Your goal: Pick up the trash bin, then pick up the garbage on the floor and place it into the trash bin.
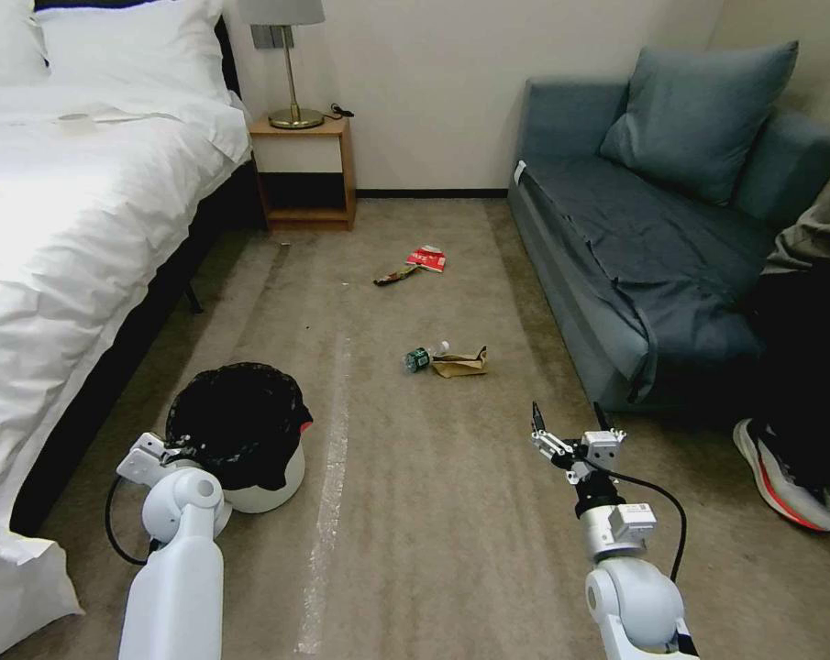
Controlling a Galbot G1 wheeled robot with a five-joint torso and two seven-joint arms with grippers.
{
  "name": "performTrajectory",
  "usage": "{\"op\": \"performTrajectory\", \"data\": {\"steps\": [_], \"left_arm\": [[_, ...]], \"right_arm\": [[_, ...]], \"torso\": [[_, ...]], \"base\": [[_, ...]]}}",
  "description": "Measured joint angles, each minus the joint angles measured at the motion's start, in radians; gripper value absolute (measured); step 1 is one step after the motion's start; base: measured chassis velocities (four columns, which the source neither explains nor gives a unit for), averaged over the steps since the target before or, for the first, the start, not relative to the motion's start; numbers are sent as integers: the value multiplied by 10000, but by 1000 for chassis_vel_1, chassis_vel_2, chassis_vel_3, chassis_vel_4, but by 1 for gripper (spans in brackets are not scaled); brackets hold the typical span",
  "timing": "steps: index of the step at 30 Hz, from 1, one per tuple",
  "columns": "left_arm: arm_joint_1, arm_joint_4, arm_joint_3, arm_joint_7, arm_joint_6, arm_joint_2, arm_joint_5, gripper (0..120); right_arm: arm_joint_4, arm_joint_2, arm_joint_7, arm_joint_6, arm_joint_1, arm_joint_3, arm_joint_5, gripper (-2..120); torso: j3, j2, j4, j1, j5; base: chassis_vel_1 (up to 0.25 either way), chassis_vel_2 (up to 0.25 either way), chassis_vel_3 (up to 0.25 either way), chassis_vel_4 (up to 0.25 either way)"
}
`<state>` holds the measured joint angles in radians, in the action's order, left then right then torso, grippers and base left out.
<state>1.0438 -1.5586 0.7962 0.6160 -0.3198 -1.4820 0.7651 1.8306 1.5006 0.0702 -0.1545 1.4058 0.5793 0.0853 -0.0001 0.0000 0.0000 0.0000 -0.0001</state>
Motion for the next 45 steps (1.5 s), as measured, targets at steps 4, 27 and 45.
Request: {"op": "performTrajectory", "data": {"steps": [4,27,45], "left_arm": [[111,-95,19,-4,34,-11,1,4],[2153,-3717,-237,-1907,305,-191,-4183,4],[3206,-4789,-197,-3018,409,-490,-4355,4]], "right_arm": [[-56,-2,-5,0,-7,-9,4,100],[-533,130,-1431,-802,-471,-64,-1690,100],[-814,76,-855,-1205,-600,43,-1574,100]], "torso": [[1,0,-1,0,0],[2,-3,0,1,0],[1,-1,0,1,1]], "base": [[0,0,0,0],[0,0,0,0],[0,0,0,0]]}}
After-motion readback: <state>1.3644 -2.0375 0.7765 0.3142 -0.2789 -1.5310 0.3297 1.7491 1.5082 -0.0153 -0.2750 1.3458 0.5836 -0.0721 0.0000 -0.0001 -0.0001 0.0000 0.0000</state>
